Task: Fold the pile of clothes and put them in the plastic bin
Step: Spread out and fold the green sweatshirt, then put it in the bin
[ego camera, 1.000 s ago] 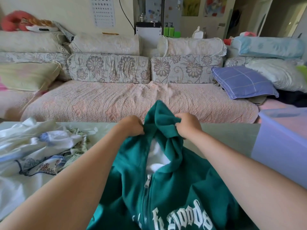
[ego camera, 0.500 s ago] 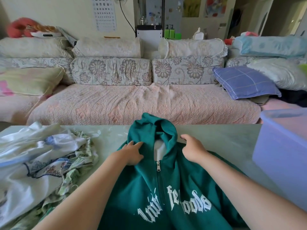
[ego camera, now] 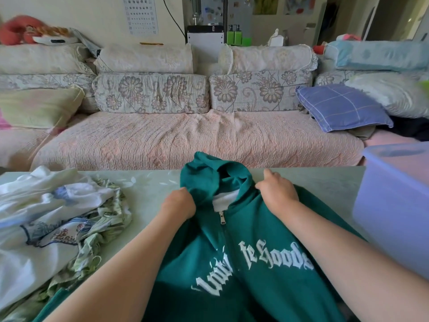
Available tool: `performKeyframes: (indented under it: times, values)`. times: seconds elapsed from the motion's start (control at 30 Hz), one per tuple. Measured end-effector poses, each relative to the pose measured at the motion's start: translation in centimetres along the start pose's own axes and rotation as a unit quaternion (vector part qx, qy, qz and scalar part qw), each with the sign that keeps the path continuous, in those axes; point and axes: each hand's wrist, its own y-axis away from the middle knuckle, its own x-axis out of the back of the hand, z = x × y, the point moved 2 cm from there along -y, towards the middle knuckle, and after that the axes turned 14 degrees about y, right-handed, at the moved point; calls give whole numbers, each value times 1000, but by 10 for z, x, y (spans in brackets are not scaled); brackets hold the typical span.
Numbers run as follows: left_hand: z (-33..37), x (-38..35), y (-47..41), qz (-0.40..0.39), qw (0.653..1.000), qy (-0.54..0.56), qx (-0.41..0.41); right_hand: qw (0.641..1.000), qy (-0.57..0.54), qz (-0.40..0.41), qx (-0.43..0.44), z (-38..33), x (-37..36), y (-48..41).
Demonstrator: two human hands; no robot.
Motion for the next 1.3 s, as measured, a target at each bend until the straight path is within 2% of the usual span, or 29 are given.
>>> performKeyframes:
  times: [0.1, 0.17, 0.27, 0.33, 0.43, 0.5, 0.57, 0.67, 0.73, 0.83, 0.9, 1.0, 1.1, 1.2, 1.3]
  values:
    - [10, 6, -3, 78, 987, 119, -70, 997, 70, 13, -20, 8, -9, -17]
    - [12, 8, -12, 31, 980, 182, -73, 991, 130, 29, -5, 11, -9, -22]
    - [8, 9, -20, -82, 959, 266, -54, 989, 145, 28, 23, 5, -4, -21]
    - [3, 17, -12, -98, 967, 222, -74, 993, 104, 37, 47, -12, 4, -15]
    - [-13, 30, 6, -90, 988, 94, -86, 990, -62, 39, 122, -56, 20, 0]
    - [-30, 38, 20, -84, 993, 53, -64, 974, -129, 3, 186, -89, 30, 13]
    - [-50, 49, 37, -84, 996, 17, -25, 962, -137, -42, 233, -121, 39, 28]
    - [-83, 64, 63, -132, 990, -45, 33, 948, -127, -152, 249, -159, 42, 54]
    - [-103, 70, 78, -172, 983, -23, 57, 938, -125, -225, 233, -175, 39, 67]
    - [-123, 71, 90, -167, 980, 106, 24, 937, -107, -251, 219, -185, 33, 77]
    - [-127, 71, 98, -148, 974, 169, -10, 948, -105, -217, 208, -187, 36, 78]
    - [-128, 72, 103, -150, 972, 177, -31, 970, -92, -107, 199, -192, 50, 74]
    - [-129, 80, 103, -143, 965, 214, -48, 964, -77, -41, 253, -203, 59, 72]
    - [-130, 85, 109, -194, 946, 250, -70, 957, -6, 14, 291, -204, 61, 74]
    - [-128, 85, 117, -244, 932, 254, -84, 955, 2, 94, 283, -181, 63, 78]
